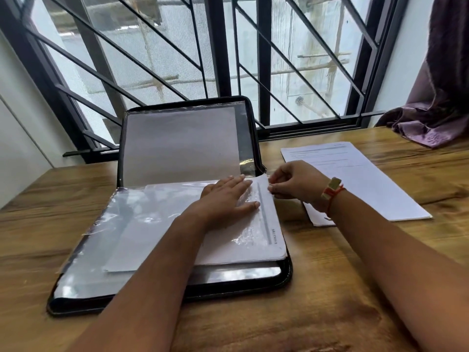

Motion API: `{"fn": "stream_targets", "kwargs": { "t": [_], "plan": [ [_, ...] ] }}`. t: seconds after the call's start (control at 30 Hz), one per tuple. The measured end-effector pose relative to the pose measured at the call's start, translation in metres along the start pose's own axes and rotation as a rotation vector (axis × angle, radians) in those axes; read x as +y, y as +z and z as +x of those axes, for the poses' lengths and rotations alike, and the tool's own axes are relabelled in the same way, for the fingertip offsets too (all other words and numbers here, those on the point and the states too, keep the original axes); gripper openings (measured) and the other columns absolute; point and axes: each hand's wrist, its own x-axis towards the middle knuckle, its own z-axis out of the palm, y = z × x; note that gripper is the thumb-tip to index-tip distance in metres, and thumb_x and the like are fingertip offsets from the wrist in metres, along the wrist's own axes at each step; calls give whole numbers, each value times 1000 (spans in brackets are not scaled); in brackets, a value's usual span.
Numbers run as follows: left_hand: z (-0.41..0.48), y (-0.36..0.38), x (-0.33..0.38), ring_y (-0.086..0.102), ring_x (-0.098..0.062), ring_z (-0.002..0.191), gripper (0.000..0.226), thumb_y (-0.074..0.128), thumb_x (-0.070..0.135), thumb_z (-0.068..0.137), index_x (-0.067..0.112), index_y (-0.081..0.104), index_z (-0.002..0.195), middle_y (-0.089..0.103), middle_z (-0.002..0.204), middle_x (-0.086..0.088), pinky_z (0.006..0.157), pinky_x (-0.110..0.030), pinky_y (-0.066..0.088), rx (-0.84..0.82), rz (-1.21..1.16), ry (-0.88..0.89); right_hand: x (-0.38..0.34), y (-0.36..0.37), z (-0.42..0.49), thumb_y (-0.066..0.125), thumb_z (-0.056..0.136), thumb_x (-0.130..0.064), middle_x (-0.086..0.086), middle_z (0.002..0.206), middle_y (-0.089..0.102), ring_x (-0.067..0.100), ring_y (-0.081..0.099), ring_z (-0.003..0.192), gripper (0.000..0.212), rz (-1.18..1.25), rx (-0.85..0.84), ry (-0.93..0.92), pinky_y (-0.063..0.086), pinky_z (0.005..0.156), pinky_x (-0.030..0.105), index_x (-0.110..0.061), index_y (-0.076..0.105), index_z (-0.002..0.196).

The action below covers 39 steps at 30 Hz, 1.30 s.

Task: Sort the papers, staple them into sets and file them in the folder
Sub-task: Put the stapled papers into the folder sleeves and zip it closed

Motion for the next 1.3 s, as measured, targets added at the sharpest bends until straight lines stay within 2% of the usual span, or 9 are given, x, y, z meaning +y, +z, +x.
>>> {"fn": "stream_targets", "kwargs": {
  "t": [0.17, 0.37, 0.57, 0.77, 0.83, 0.97, 1.1, 1.2, 1.3],
  "plan": [
    [-2, 1, 3, 5, -9, 153, 69, 39, 60, 100, 32, 18, 159, 12, 167, 9, 120, -34, 4, 36, -21, 11, 0, 12, 0, 82, 77, -17, 0, 85, 75, 17, 72, 85, 19, -196, -42, -137, 59, 85, 44, -18, 72, 93],
    [-2, 2, 4, 7, -12, 154, 70, 39, 58, 101, 29, 14, 159, 15, 167, 5, 121, -39, 7, 46, -58, -3, -13, 16, -10, 76, 85, -16, 5, 98, 74, 16, 71, 80, 27, -88, -84, -96, 54, 56, 23, -13, 61, 108],
    [-1, 2, 4, 12, -16, 153, 71, 36, 56, 102, 25, 11, 160, 18, 167, 0, 120, -40, 11, 63, -90, -20, -17, 14, -18, 70, 90, -18, 6, 94, 63, 4, 48, 58, 30, 200, -216, 101, 38, 43, 16, -20, 59, 118],
    [-2, 2, 4, 14, -15, 153, 66, 32, 49, 101, 26, 12, 160, 19, 166, -1, 120, -41, 12, 66, -175, -22, -14, 21, -13, 64, 81, -2, 9, 111, 66, 3, 45, 49, 48, 601, -383, 232, 31, 42, 14, -12, 55, 127],
    [-2, 0, 5, 13, -12, 153, 65, 29, 46, 100, 26, 12, 160, 18, 167, 1, 120, -39, 10, 59, -192, -25, -14, 24, -12, 64, 75, -4, 10, 103, 61, 4, 45, 51, 55, 660, -401, 236, 32, 41, 14, -10, 55, 129],
    [-3, 1, 4, 12, -9, 152, 58, 26, 41, 106, 30, 8, 160, 18, 166, 5, 119, -36, 6, 51, -231, -22, -17, 23, -15, 64, 90, -16, 5, 84, 64, 5, 45, 55, 11, 463, -253, 237, 34, 45, 15, -11, 66, 99],
    [-2, 1, 2, 13, -8, 152, 67, 23, 46, 98, 32, 4, 160, 19, 166, 7, 121, -37, 5, 19, -238, -28, -16, 25, -17, 68, 91, -20, 3, 69, 55, 8, 45, 55, 10, 296, -199, 183, 33, 45, 19, -10, 68, 90],
    [-4, 1, 4, 11, -9, 152, 64, 25, 41, 101, 32, 2, 160, 17, 166, 7, 121, -36, 3, 5, -250, -34, -22, 26, -25, 67, 92, -17, 1, 62, 56, 5, 45, 46, 14, 247, -191, 175, 33, 41, 17, -12, 66, 104],
    [-3, 1, 4, 14, -11, 152, 77, 19, 46, 87, 33, 0, 160, 18, 166, 7, 122, -36, 4, -19, -269, -42, -27, 30, -29, 61, 93, -10, 4, 64, 50, 6, 38, 42, 13, 279, -233, 169, 28, 39, 18, -7, 63, 105]
  ]
}}
